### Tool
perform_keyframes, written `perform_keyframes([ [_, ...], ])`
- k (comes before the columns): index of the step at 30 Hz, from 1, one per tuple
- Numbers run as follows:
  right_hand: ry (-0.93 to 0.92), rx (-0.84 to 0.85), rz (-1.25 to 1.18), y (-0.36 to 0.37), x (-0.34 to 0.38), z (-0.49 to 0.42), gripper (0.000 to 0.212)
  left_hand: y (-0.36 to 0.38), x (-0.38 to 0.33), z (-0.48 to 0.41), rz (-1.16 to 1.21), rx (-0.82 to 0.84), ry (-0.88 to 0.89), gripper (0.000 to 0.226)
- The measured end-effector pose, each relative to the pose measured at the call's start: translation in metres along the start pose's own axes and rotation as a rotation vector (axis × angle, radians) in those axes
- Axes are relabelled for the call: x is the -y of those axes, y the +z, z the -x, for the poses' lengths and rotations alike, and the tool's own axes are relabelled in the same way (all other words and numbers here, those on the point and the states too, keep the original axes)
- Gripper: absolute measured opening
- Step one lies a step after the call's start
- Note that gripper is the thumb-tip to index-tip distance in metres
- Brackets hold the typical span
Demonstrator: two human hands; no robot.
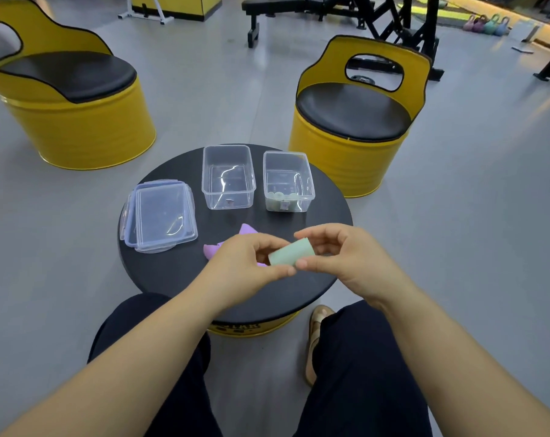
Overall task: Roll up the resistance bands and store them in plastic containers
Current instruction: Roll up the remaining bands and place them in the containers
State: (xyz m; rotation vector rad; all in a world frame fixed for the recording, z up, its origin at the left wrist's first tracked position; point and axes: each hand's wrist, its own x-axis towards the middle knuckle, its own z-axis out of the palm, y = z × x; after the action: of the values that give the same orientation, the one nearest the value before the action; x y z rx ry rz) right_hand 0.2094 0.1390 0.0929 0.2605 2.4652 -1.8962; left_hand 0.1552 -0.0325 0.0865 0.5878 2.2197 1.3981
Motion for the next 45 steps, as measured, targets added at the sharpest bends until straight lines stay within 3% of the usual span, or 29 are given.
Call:
perform_keyframes([
  [8, 0.133, -0.084, -0.239, -0.013, -0.023, -0.048, 0.036, 0.003, 0.012, -0.058, 0.032, -0.085, 0.056, 0.025],
  [12, 0.166, -0.117, -0.152, -0.027, -0.039, -0.086, 0.024, 0.012, 0.029, -0.102, 0.074, -0.093, 0.035, 0.028],
  [22, 0.207, -0.077, 0.084, -0.066, -0.107, -0.187, 0.024, 0.039, 0.084, -0.222, 0.128, 0.000, -0.012, 0.030],
  [25, 0.195, -0.083, 0.164, -0.081, -0.122, -0.210, 0.025, 0.038, 0.093, -0.257, 0.025, 0.071, 0.000, 0.028],
  [30, 0.102, -0.154, 0.318, -0.111, -0.128, -0.256, 0.026, 0.021, 0.100, -0.328, -0.363, -0.075, 0.098, 0.019],
  [35, -0.014, -0.147, 0.515, -0.127, -0.132, -0.311, 0.031, 0.024, 0.113, -0.392, -0.699, 0.067, 0.086, 0.024],
  [45, -0.063, 0.096, 0.975, -0.124, -0.150, -0.365, 0.039, 0.033, 0.132, -0.418, -0.799, 0.166, 0.072, 0.026],
])
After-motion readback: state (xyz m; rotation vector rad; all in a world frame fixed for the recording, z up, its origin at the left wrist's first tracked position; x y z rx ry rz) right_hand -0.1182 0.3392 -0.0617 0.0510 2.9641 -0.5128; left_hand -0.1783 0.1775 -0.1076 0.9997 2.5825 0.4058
